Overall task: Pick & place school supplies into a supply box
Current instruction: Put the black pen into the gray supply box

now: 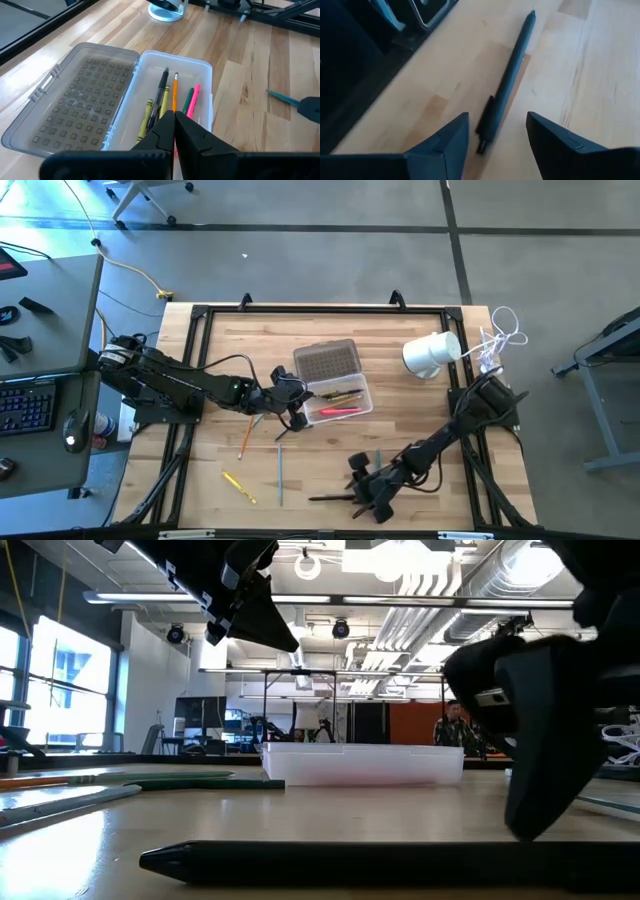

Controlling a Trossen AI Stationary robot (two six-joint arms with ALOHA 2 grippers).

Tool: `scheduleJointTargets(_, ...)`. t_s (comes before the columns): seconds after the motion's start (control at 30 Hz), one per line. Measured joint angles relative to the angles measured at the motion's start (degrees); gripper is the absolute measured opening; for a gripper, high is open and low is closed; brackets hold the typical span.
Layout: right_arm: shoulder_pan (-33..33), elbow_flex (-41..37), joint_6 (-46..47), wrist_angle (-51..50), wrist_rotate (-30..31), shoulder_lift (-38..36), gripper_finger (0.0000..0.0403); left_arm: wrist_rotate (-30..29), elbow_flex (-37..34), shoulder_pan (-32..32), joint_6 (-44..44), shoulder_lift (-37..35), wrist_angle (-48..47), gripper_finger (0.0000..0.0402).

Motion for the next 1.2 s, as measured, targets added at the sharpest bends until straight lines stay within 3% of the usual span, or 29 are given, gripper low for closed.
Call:
scheduleJointTargets(0.47, -4.3, 0.3, -1.1, -2.9, -0.8, 2.3, 0.0167, 0.0, 0.0, 0.0, 0.0, 0.0, 0.0, 0.0046)
scheduleJointTargets(1.0, -10.6, 0.0, 0.7, -3.0, -1.7, 2.5, 0.0035, 0.1, 0.0, 0.0, 0.0, 0.0, 0.0, 0.0046)
scheduleJointTargets(1.2, -11.3, -0.1, 0.7, 0.0, -0.6, 2.4, 0.0010, 0.2, 0.0, 0.0, 0.0, 0.0, 0.0, 0.0046)
